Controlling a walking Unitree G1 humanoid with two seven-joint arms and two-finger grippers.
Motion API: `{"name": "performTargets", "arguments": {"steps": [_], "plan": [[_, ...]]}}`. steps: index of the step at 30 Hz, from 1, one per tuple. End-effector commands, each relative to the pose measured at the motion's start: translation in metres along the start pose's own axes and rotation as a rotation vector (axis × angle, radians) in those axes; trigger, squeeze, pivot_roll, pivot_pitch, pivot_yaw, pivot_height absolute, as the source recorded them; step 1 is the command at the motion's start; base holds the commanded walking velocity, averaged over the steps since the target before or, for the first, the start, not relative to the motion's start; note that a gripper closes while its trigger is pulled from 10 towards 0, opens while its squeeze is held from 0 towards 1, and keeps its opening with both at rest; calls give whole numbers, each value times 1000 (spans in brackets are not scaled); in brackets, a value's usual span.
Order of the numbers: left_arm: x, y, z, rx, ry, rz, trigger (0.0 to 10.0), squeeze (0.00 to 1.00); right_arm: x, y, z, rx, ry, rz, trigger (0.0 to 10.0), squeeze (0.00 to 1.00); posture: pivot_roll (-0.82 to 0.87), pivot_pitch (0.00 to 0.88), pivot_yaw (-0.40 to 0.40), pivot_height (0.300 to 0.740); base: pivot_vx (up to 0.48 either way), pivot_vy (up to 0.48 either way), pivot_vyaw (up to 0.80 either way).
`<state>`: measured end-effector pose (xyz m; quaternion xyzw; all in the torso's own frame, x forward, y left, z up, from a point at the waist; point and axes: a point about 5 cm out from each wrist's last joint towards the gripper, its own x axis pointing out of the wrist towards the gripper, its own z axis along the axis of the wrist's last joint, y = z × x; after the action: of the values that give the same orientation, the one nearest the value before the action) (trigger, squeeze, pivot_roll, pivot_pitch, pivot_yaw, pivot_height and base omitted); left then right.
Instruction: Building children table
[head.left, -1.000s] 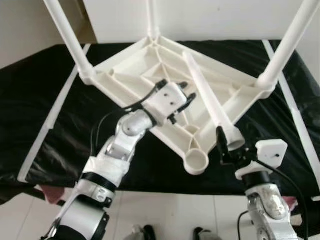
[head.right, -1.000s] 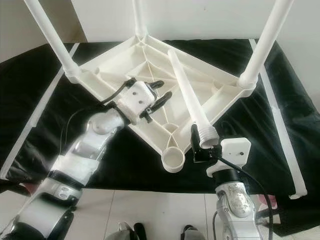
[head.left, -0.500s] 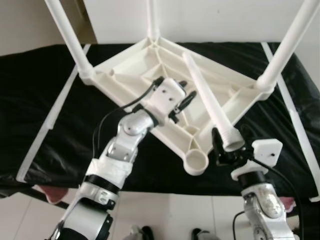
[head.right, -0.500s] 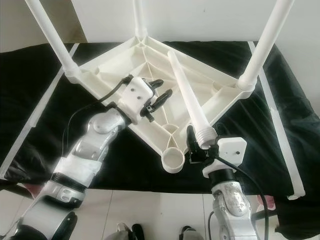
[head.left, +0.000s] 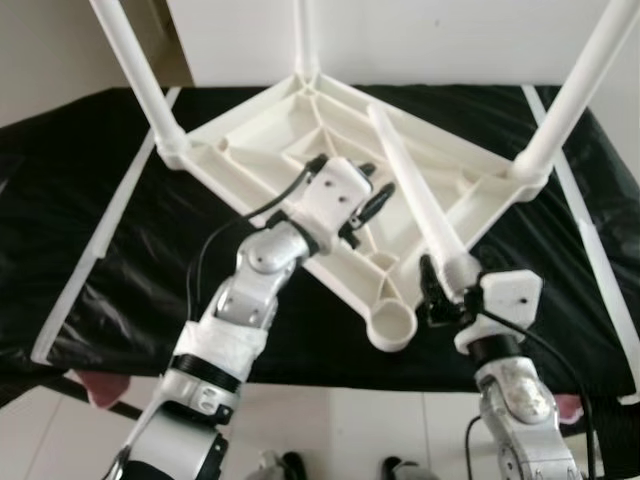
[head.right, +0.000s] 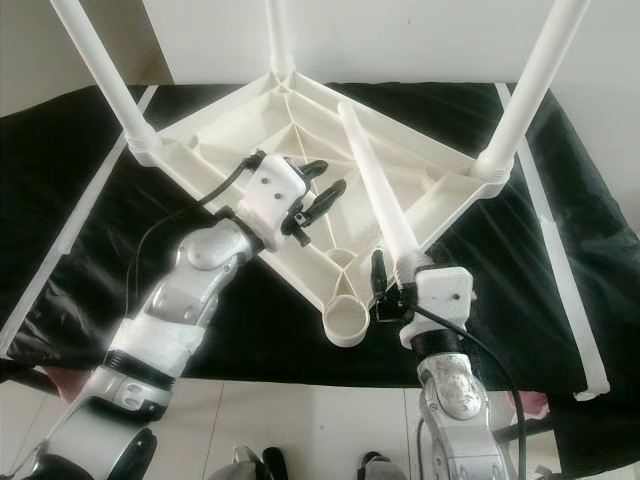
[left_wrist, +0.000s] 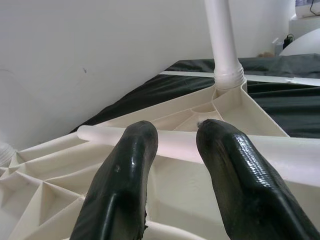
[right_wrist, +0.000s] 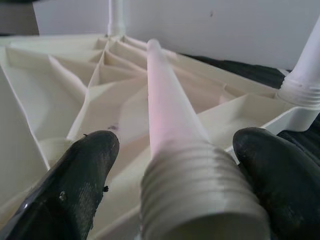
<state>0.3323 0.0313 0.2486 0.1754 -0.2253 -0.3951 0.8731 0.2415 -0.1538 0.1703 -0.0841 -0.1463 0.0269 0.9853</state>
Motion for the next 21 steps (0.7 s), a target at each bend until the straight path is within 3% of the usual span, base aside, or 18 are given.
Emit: {"name": "performTargets", "arguments": {"steps": [1, 7, 9, 10, 11, 13, 17, 20, 21], "plan": [[-1, 2, 2, 1, -8, 26, 10000, 0, -1, 2, -4, -7, 24, 4, 10000, 0, -154, 174, 47, 740, 0, 0, 0], [-2, 0, 3, -1, -10, 25, 10000, 0, 1, 3, -9, 29, 53, 3, 10000, 0, -151, 174, 46, 740, 0, 0, 0], [-2, 0, 4, 0, -10, 25, 10000, 0, 1, 4, -9, 55, 59, 1, 2980, 0, -150, 174, 46, 740, 0, 0, 0], [-2, 0, 4, 0, -10, 25, 10000, 0, 1, 4, -9, 69, 60, -4, 2510, 0, -149, 174, 46, 740, 0, 0, 0], [-2, 0, 4, 1, -10, 25, 10000, 0, 1, 5, -9, 96, 63, -9, 0, 0, -148, 174, 47, 740, 0, 0, 0], [-2, 0, 4, 1, -9, 25, 10000, 0, 2, 5, -9, 113, 65, -13, 0, 0, -148, 174, 47, 740, 0, 0, 0], [-3, 0, 5, 3, -11, 23, 10000, 0, 4, 6, -5, 304, 66, -51, 0, 0, -147, 174, 48, 740, 0, 0, 0], [-3, -1, 5, 3, -12, 22, 10000, 0, 4, 6, -4, 330, 64, -59, 0, 0, -147, 175, 50, 740, 0, 0, 0], [-3, -1, 5, 4, -13, 22, 10000, 0, 4, 7, -3, 397, 66, -64, 2627, 0, -149, 176, 51, 740, 0, 0, 0]]}}
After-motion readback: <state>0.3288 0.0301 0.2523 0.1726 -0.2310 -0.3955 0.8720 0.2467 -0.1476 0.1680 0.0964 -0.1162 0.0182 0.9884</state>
